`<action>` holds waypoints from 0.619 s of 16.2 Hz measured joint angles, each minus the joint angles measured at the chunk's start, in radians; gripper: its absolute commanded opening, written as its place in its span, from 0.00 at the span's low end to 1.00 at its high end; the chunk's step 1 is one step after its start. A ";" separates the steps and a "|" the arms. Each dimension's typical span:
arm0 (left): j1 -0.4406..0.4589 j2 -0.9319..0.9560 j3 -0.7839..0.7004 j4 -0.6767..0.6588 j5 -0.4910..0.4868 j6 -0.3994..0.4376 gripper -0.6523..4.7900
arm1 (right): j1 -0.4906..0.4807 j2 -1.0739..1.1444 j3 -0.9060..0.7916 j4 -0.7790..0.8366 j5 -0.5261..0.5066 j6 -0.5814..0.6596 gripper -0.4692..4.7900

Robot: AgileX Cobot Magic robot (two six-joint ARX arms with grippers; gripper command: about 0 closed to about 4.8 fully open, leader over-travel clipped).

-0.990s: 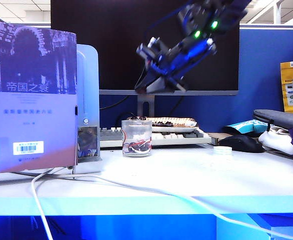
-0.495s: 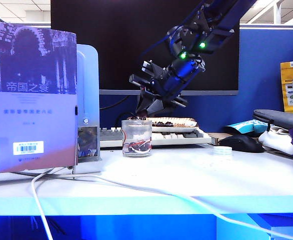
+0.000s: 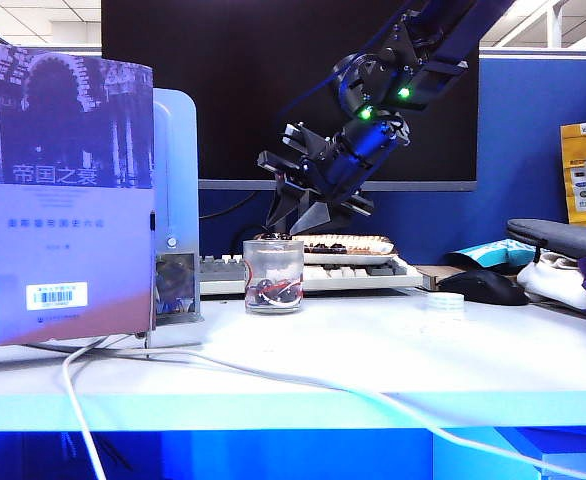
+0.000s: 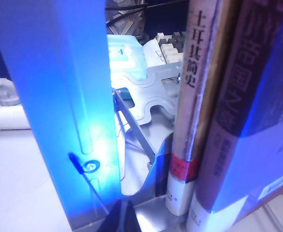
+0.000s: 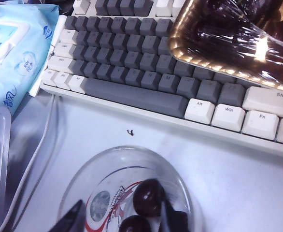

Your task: Pick up the cherry on the right side of the glass and put it inside the glass.

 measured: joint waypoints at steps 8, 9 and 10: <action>0.000 0.000 0.000 0.000 0.000 0.000 0.11 | 0.005 0.000 0.000 0.112 -0.192 0.073 0.08; 0.000 0.000 0.000 0.000 0.000 0.000 0.11 | 0.005 0.000 0.000 0.112 -0.223 0.076 0.08; 0.000 0.000 0.000 0.000 0.000 0.000 0.11 | 0.006 0.000 0.000 0.113 -0.237 0.076 0.08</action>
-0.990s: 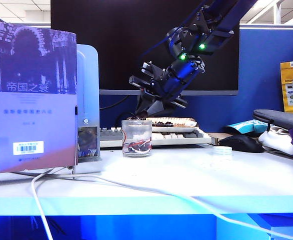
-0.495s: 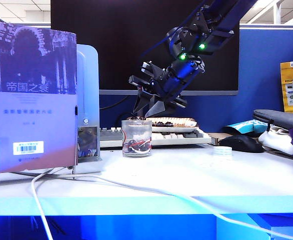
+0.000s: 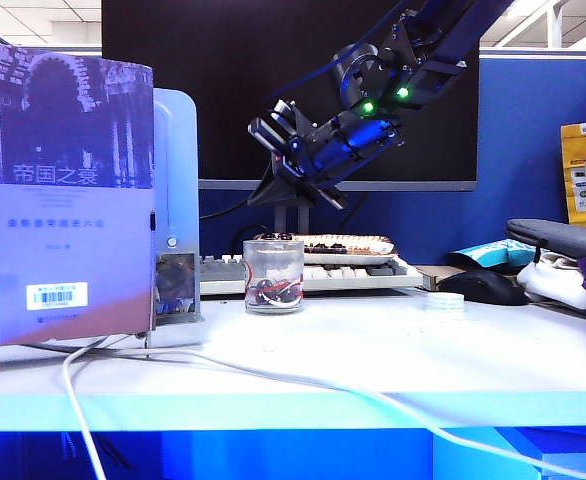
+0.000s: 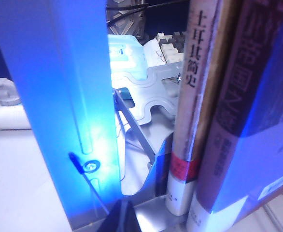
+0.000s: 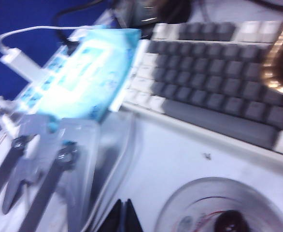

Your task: Pick up the cherry on the right side of the glass and put it inside the glass.

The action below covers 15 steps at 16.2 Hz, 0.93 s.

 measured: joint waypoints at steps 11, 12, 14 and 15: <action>0.000 0.000 0.000 0.000 0.000 0.000 0.11 | 0.022 -0.293 -0.003 0.028 0.117 -0.050 0.08; 0.000 0.000 0.000 0.000 0.000 0.000 0.11 | 0.022 -0.360 -0.003 0.029 0.145 -0.052 0.08; 0.000 0.000 0.000 0.000 0.000 0.000 0.11 | 0.022 -0.469 -0.003 0.017 0.178 -0.059 0.08; 0.000 0.000 0.000 0.000 0.000 0.000 0.11 | 0.022 -0.562 -0.002 0.000 0.204 -0.081 0.08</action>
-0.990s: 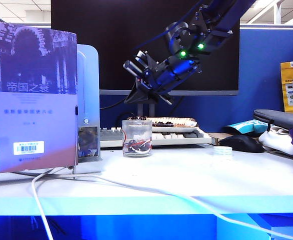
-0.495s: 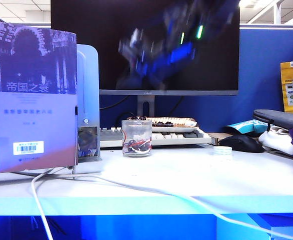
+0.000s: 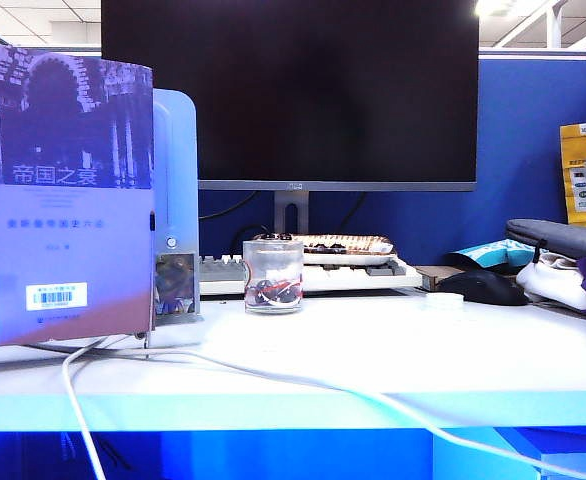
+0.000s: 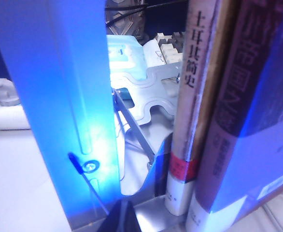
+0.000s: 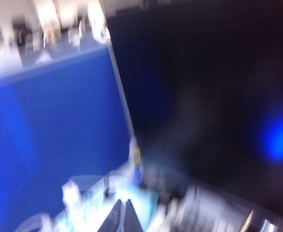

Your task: Pick up the cherry on the right side of the glass and put it inside the glass.

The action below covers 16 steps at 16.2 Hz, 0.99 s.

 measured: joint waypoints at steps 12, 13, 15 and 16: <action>0.000 0.000 0.000 0.000 0.000 0.000 0.11 | 0.000 -0.808 0.002 -0.688 0.356 -0.231 0.08; 0.000 0.000 0.000 0.000 0.000 0.000 0.11 | 0.000 -0.855 0.004 -0.740 0.372 -0.230 0.08; 0.000 0.000 0.000 0.000 0.000 0.000 0.11 | 0.000 -0.924 0.004 -0.859 0.391 -0.228 0.08; 0.000 0.000 0.000 0.000 0.000 0.000 0.11 | 0.000 -0.946 0.003 -0.920 0.426 -0.228 0.08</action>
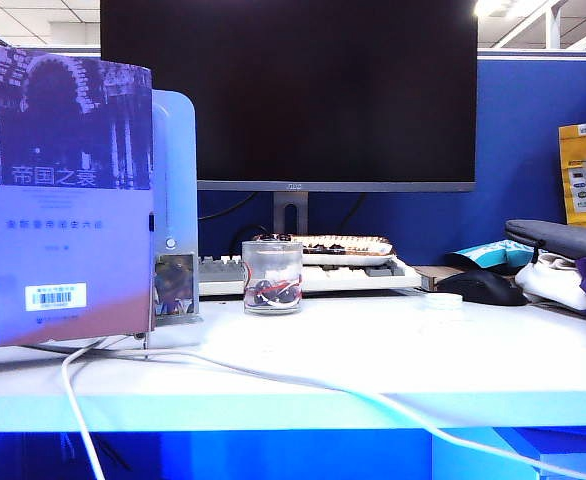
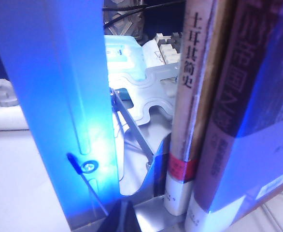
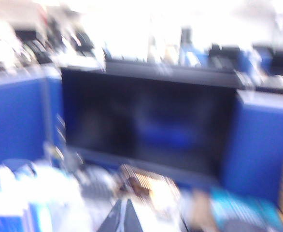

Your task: Pick up the cherry on the right side of the glass and put it inside the glass.

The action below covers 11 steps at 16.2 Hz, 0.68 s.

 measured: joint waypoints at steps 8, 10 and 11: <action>0.000 0.000 0.000 0.000 0.000 0.000 0.11 | -0.075 -0.272 -0.666 0.375 0.019 0.013 0.09; 0.000 0.000 0.000 0.000 0.000 0.000 0.11 | -0.119 -0.324 -0.917 0.590 -0.096 0.013 0.09; 0.000 0.000 0.000 0.000 0.000 0.000 0.11 | -0.134 -0.345 -1.012 0.672 -0.117 0.013 0.09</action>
